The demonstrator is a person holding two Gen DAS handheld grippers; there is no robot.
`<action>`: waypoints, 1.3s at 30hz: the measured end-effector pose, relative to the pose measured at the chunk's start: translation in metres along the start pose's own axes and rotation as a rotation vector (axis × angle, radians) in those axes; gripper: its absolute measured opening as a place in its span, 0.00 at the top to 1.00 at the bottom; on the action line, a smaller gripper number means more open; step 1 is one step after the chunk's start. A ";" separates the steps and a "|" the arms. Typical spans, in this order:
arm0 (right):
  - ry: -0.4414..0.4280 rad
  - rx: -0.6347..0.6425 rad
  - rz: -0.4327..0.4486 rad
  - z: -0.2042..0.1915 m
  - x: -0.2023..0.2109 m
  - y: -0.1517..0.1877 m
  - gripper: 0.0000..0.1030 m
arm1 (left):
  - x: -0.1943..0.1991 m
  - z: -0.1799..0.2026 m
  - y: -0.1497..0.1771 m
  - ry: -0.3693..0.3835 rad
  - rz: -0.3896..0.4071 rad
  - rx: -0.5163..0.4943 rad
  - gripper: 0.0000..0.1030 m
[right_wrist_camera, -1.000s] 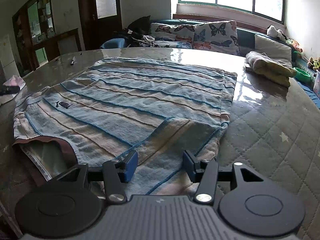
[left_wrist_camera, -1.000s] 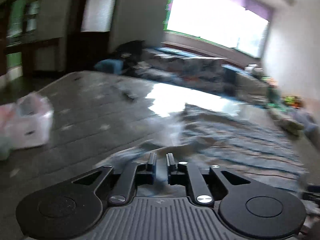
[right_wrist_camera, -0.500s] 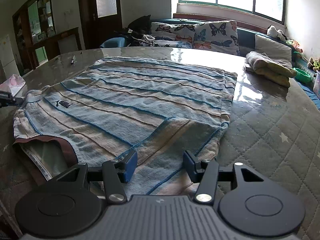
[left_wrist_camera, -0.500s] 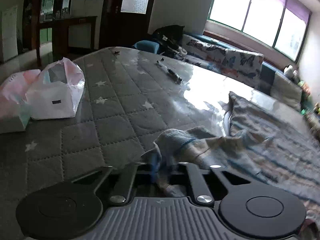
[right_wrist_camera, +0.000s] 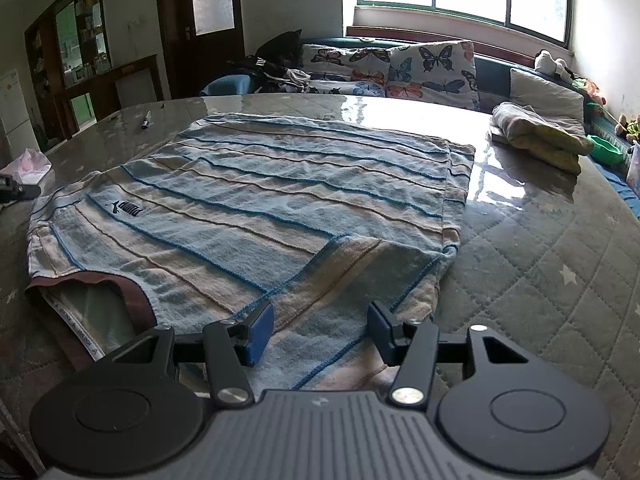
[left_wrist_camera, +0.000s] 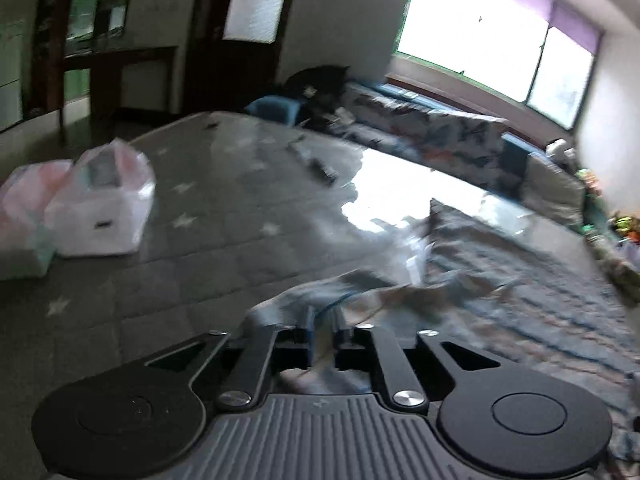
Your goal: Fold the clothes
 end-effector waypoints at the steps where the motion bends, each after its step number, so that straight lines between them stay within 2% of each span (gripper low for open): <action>1: -0.001 0.000 0.001 0.000 0.000 0.000 0.48 | -0.002 -0.003 0.002 -0.029 -0.006 0.000 0.68; 3: -0.001 0.000 0.002 0.000 0.001 -0.001 0.48 | -0.006 -0.009 0.005 -0.078 -0.010 -0.004 0.62; 10: 0.002 0.003 0.006 -0.001 0.002 -0.002 0.48 | -0.018 -0.020 0.007 -0.101 -0.038 0.036 0.64; 11: 0.003 0.004 0.006 -0.002 0.002 -0.002 0.48 | -0.019 -0.021 0.007 -0.099 -0.037 0.043 0.69; 12: 0.004 0.005 0.008 -0.002 0.003 -0.003 0.48 | -0.018 -0.022 0.006 -0.088 -0.035 0.053 0.86; 14: 0.006 0.007 0.012 -0.002 0.005 -0.004 0.48 | -0.018 -0.023 0.004 -0.066 -0.031 0.072 0.91; 18: 0.008 0.009 0.026 -0.003 0.008 -0.007 0.48 | 0.000 -0.008 -0.007 0.040 0.034 0.055 0.93; 20: 0.008 0.012 0.033 -0.004 0.010 -0.010 0.48 | 0.013 0.009 -0.012 0.119 0.071 0.010 0.93; 24: 0.001 0.018 0.048 -0.006 0.014 -0.013 0.48 | 0.031 0.047 -0.011 0.281 0.088 -0.115 0.93; 27: -0.003 0.019 0.052 -0.007 0.015 -0.014 0.48 | 0.037 0.075 0.004 0.383 0.054 -0.230 0.93; 32: -0.007 0.018 0.053 -0.008 0.015 -0.014 0.48 | 0.037 0.103 0.035 0.468 -0.030 -0.359 0.92; 36: -0.026 0.025 0.055 -0.013 0.016 -0.017 0.48 | 0.037 0.110 0.053 0.510 -0.108 -0.374 0.91; 39: -0.054 0.035 0.061 -0.020 0.018 -0.023 0.48 | 0.045 0.112 0.057 0.538 -0.114 -0.406 0.87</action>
Point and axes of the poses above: each gripper's, at about its wrist camera, not at the fingertips, and x roughly against the way its jaws point, z to its right, y to its underside, the point moved 7 cm from there along -x, roughly the way its jaws point, and after that the axes turned 3 degrees about y, right-handed, at the moved point
